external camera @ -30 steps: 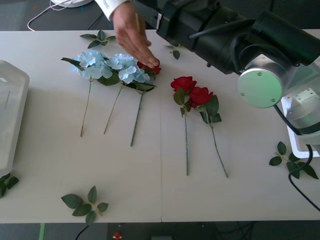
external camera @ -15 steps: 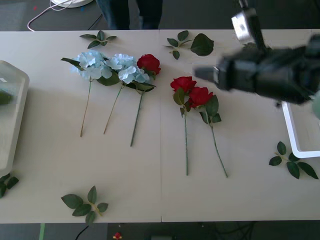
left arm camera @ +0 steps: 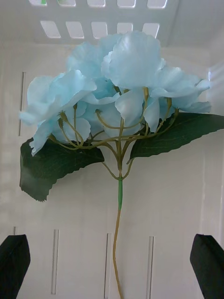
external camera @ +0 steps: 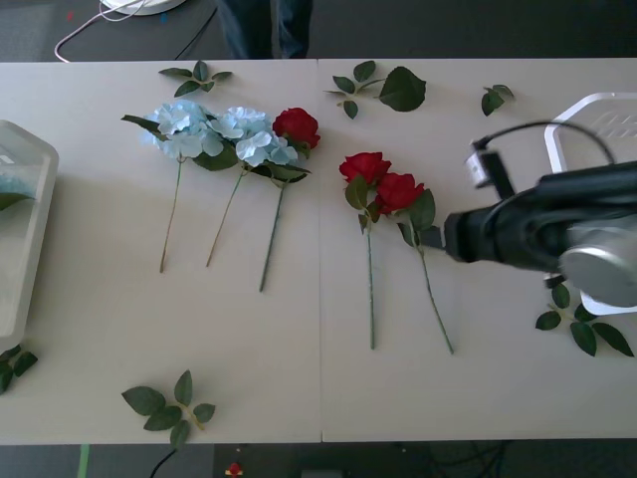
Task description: Place the red flowers into the right box and the blue flowers into the left box. If a person shows an open palm, hand one flower to the person first, then continue sorting.
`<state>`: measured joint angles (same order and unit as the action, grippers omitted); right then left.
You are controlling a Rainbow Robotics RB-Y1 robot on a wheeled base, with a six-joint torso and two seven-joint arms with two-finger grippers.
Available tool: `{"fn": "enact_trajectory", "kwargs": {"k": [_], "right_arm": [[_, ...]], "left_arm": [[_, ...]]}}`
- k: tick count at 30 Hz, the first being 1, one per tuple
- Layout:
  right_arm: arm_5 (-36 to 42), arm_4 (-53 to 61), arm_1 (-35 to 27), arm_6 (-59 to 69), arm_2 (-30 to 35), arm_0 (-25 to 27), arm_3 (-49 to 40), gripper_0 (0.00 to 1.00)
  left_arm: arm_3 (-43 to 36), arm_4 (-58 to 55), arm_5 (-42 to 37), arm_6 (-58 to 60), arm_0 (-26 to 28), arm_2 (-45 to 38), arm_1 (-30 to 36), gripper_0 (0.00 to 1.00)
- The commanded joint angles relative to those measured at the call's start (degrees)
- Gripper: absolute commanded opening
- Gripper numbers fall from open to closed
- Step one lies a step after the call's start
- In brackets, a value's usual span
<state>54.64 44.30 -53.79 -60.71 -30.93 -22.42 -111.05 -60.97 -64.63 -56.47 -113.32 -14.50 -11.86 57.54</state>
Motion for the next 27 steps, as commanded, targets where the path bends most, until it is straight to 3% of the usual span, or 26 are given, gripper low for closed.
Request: {"fn": "enact_trajectory", "kwargs": {"k": [1,7,12,20,21,23,24,27], "right_arm": [[-0.5,-3.3,3.6,5.6,-5.5,-7.4,5.8,1.00],[-0.9,-8.4,9.8,11.0,-11.9,-14.4,15.9,1.00],[-3.0,-11.8,15.1,15.0,-17.1,-19.8,25.3,1.00],[-6.7,-14.4,19.7,17.9,-21.9,-23.8,34.8,1.00],[-7.1,-14.6,19.9,17.8,-21.9,-23.9,35.2,0.93],[-7.1,-14.6,20.1,17.9,-21.9,-23.9,35.4,0.50],[-7.1,-14.7,20.0,17.9,-21.9,-23.9,35.5,0.04],[-7.1,-14.6,20.0,18.0,-21.9,-23.9,35.5,0.00]], "left_arm": [[0.1,0.2,0.7,-5.7,1.1,-1.2,-0.8,1.00],[-0.9,-1.8,0.7,-8.9,0.1,-1.7,-0.2,1.00],[-3.8,-7.3,-5.9,-14.2,-3.6,-1.7,0.4,1.00],[-13.0,-4.0,-13.8,-10.3,-7.2,-1.4,0.3,1.00],[-14.2,-3.5,-14.6,-7.8,-8.3,-0.3,0.2,1.00],[-16.2,-2.1,-15.5,-3.0,-10.4,2.8,0.1,1.00],[-18.2,-0.3,-15.8,2.1,-11.9,5.4,0.2,1.00],[-23.3,4.1,-15.8,13.8,-14.3,11.6,0.1,1.00]]}}
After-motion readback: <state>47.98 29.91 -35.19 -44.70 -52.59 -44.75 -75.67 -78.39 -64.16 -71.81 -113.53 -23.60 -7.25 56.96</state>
